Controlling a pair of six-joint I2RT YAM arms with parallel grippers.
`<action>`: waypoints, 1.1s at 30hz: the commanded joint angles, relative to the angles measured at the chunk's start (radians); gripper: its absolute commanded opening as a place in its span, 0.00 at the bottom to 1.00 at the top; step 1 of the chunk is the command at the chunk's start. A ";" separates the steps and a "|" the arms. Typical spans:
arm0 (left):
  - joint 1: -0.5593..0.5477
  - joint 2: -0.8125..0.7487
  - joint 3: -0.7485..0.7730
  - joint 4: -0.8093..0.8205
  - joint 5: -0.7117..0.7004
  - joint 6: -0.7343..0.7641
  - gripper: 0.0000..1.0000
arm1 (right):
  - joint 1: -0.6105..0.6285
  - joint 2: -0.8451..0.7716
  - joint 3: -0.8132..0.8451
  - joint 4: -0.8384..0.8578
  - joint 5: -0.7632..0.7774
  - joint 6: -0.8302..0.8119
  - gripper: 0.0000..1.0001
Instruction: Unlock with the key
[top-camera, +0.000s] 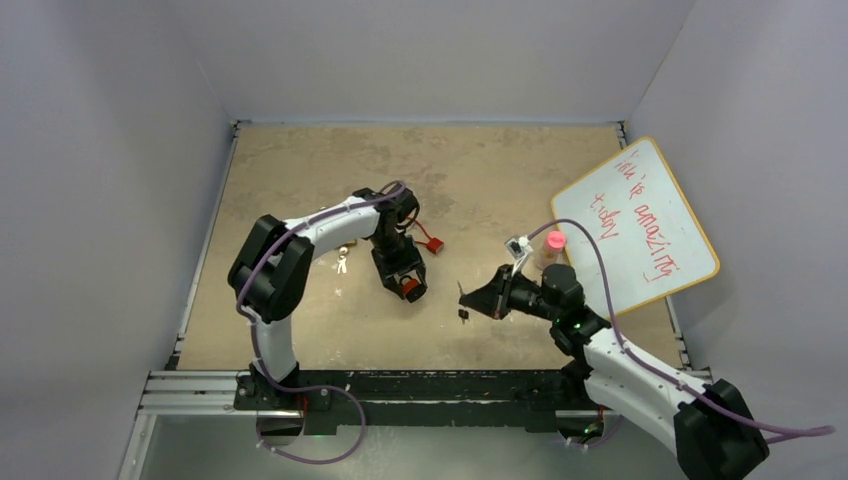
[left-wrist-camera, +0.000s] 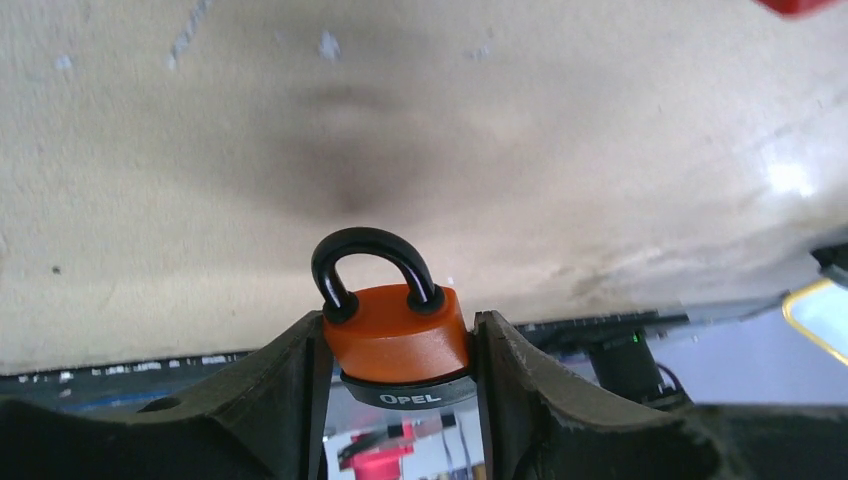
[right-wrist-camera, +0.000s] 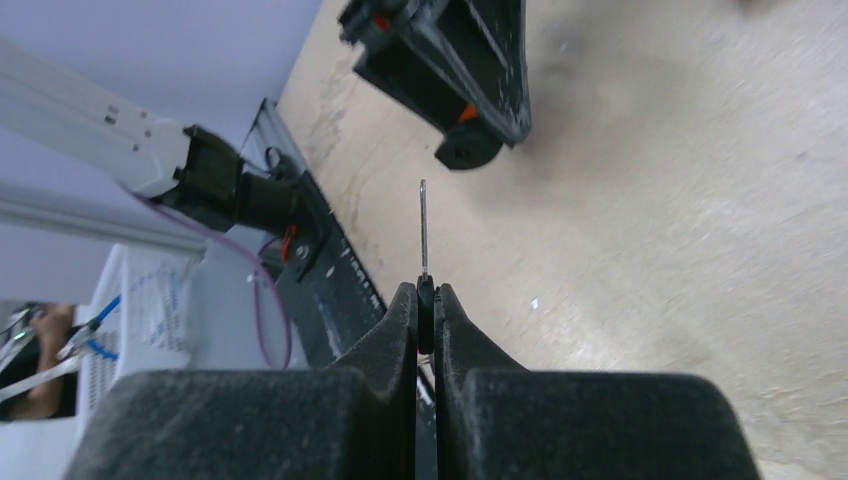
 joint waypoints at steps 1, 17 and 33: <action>0.022 -0.071 0.064 -0.099 0.161 0.070 0.00 | 0.001 0.029 -0.087 0.336 -0.165 0.149 0.00; 0.030 -0.116 0.068 -0.159 0.245 0.090 0.00 | 0.036 0.350 -0.026 0.562 -0.380 0.149 0.00; 0.028 -0.112 0.064 -0.238 0.138 0.106 0.00 | 0.101 0.470 0.009 0.590 -0.370 0.099 0.00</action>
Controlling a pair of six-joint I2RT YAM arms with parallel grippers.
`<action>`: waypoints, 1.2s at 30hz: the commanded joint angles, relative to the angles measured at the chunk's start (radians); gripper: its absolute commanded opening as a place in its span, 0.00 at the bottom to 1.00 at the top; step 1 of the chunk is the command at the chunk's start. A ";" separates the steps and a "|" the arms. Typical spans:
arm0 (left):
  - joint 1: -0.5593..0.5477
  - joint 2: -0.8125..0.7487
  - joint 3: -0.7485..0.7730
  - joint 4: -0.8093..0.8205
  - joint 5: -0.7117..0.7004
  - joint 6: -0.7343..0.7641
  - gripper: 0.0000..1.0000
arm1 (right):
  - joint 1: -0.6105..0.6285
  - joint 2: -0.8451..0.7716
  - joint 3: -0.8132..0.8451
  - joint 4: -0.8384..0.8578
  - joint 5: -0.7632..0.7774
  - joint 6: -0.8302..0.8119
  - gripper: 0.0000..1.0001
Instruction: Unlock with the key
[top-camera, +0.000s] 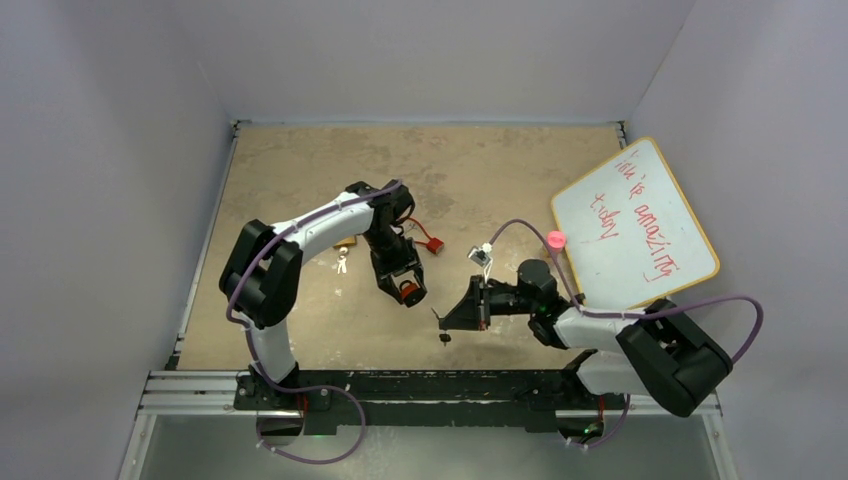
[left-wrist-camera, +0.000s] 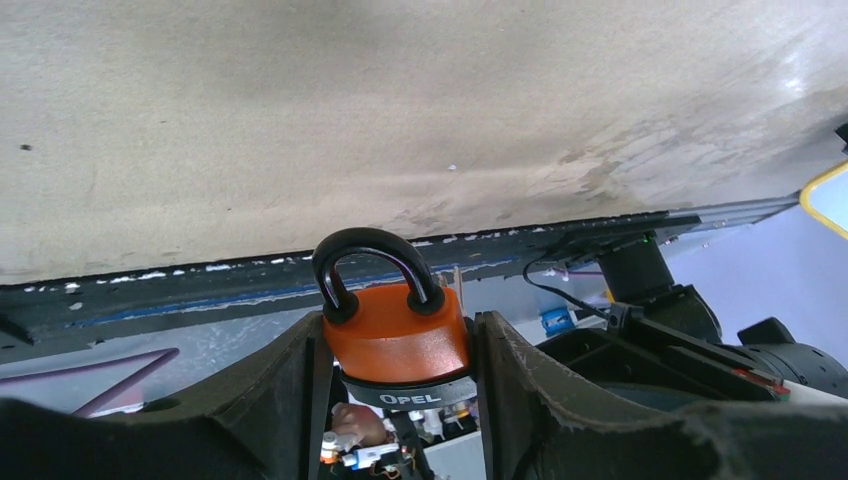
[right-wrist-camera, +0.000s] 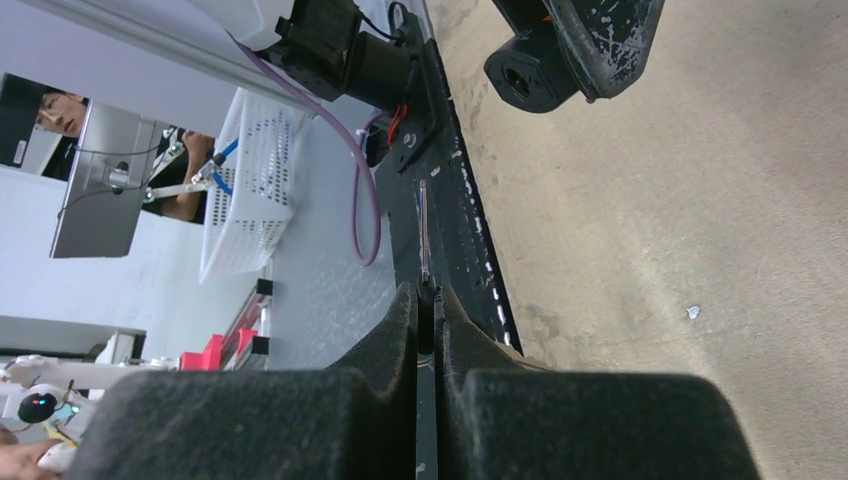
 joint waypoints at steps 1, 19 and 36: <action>0.005 -0.038 0.032 -0.113 -0.070 0.026 0.00 | 0.011 0.010 0.036 0.019 0.007 -0.046 0.00; -0.001 0.047 0.083 -0.362 -0.393 -0.045 0.00 | 0.040 -0.006 0.132 -0.322 0.157 -0.248 0.00; -0.246 -0.132 -0.084 0.214 -0.793 0.230 0.00 | 0.016 -0.046 0.247 -0.686 0.595 -0.109 0.00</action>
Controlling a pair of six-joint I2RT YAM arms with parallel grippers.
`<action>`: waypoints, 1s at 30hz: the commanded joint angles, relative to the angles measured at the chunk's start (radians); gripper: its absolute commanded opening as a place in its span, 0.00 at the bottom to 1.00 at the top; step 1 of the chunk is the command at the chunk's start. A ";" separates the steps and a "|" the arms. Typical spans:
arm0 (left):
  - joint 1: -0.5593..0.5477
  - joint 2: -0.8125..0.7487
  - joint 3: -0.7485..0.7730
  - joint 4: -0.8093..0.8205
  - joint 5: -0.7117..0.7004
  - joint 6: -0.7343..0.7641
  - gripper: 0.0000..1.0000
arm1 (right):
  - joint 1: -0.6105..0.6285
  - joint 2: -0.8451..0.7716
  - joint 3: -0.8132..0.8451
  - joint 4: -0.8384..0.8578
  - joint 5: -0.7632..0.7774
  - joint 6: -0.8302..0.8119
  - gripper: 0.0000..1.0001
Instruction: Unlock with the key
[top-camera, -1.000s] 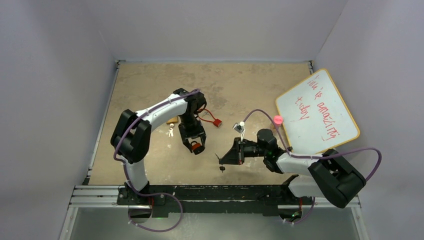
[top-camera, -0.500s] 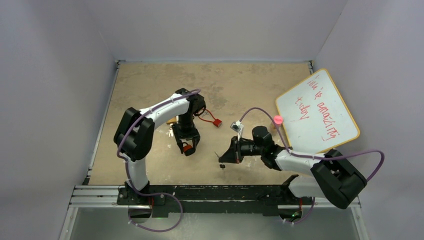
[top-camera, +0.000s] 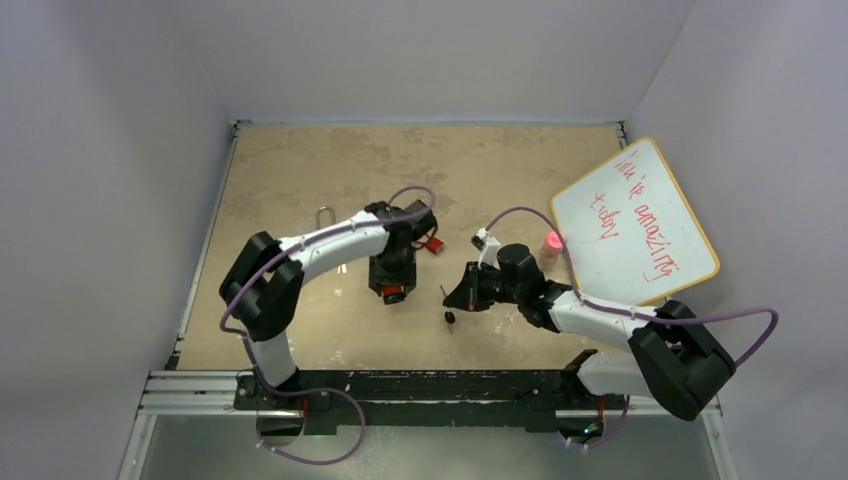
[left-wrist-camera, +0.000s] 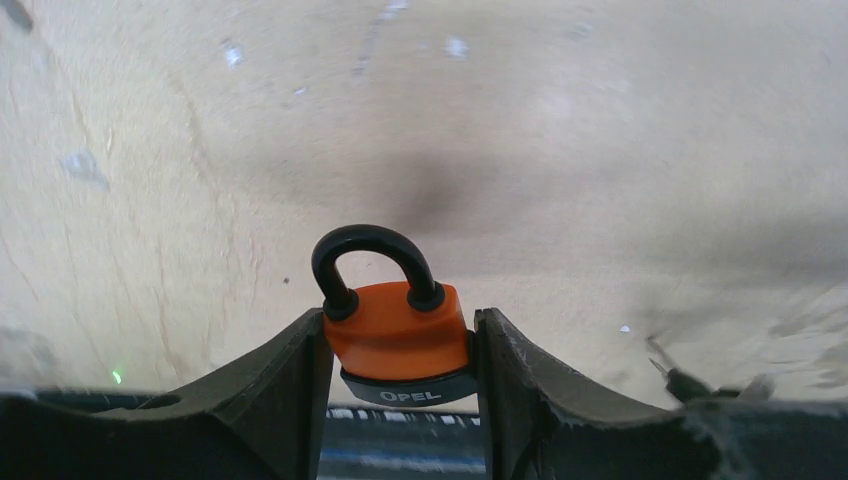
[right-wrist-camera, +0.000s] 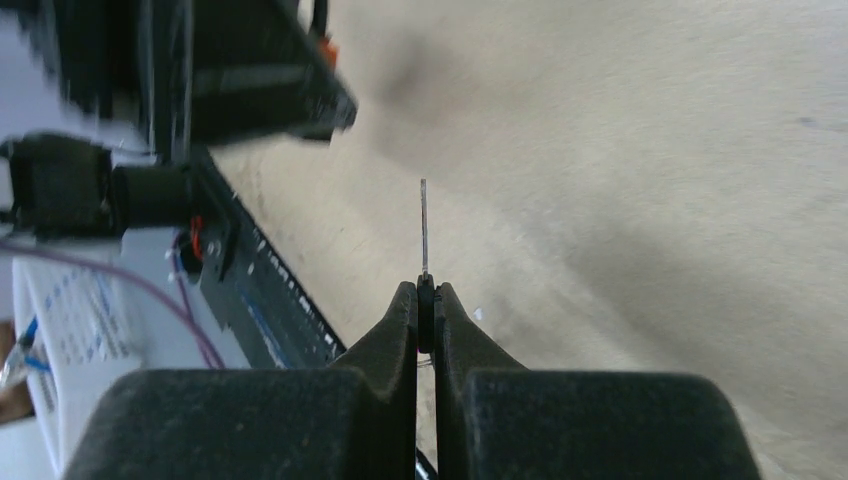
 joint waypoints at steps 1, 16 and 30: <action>-0.161 -0.144 -0.126 0.311 -0.329 0.160 0.00 | -0.024 -0.036 0.082 -0.179 0.191 0.067 0.00; -0.283 -0.370 -0.865 2.028 -0.163 0.808 0.00 | -0.170 -0.015 0.247 -0.405 0.233 -0.070 0.00; -0.286 -0.001 -0.878 2.477 0.214 0.902 0.16 | -0.170 0.152 0.344 -0.496 0.217 -0.226 0.00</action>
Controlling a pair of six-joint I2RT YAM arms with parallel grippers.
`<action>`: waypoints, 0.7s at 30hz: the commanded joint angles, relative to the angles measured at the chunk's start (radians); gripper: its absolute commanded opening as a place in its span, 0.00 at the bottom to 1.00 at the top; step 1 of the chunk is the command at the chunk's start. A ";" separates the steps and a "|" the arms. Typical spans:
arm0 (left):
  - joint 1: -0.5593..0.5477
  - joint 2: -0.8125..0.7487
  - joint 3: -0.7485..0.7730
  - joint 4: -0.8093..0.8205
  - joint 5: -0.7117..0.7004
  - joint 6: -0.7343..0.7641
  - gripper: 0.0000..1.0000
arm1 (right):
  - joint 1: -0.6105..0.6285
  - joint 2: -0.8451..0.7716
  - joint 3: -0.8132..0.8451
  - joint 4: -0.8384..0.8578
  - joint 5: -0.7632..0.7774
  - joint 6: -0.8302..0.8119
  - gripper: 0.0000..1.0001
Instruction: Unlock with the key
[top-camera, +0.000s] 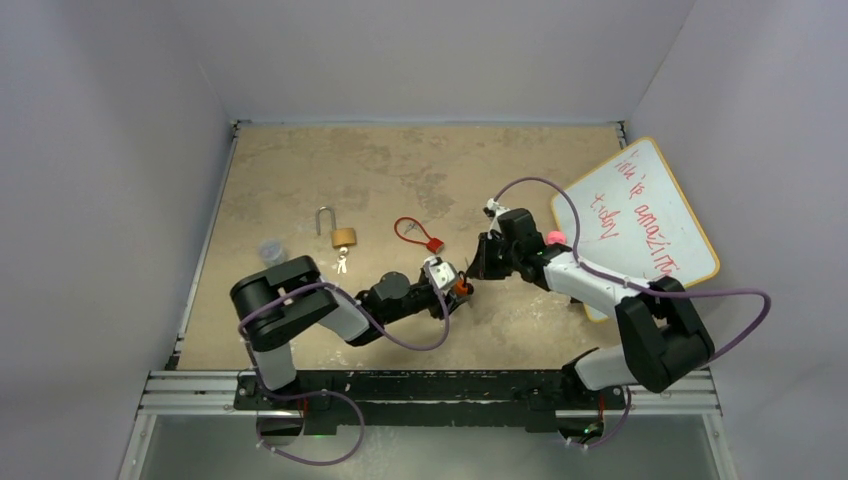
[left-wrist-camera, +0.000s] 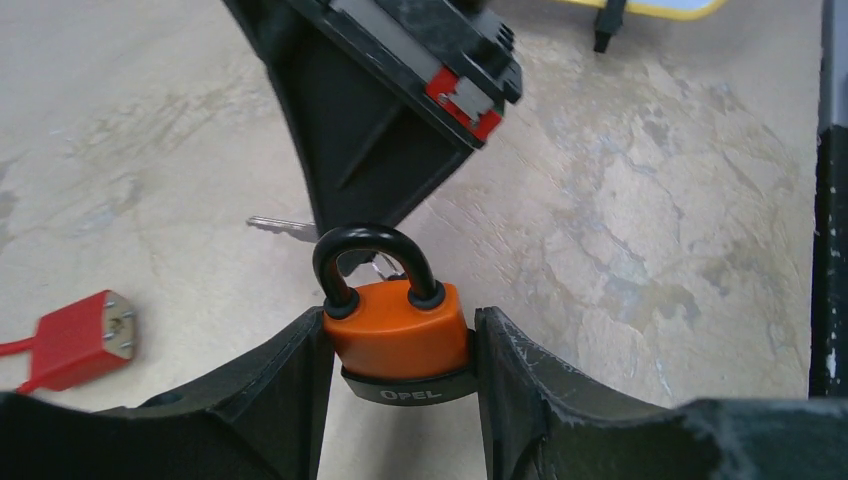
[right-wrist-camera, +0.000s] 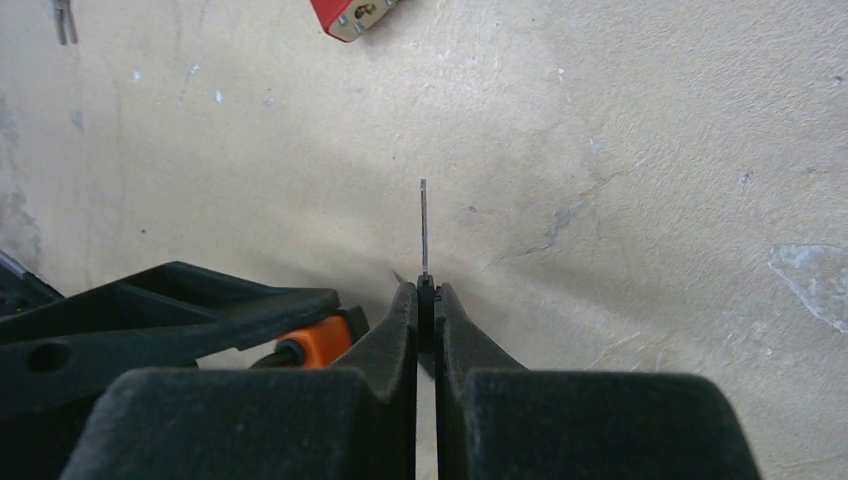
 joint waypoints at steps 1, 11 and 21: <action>-0.004 0.097 -0.004 0.277 0.122 0.038 0.17 | -0.001 0.024 0.046 -0.076 -0.009 -0.073 0.00; -0.004 0.198 -0.042 0.339 0.118 0.097 0.26 | -0.001 -0.004 0.057 -0.175 0.094 -0.099 0.00; -0.005 0.251 -0.064 0.363 0.099 0.117 0.51 | 0.000 -0.168 0.085 -0.280 0.187 -0.080 0.00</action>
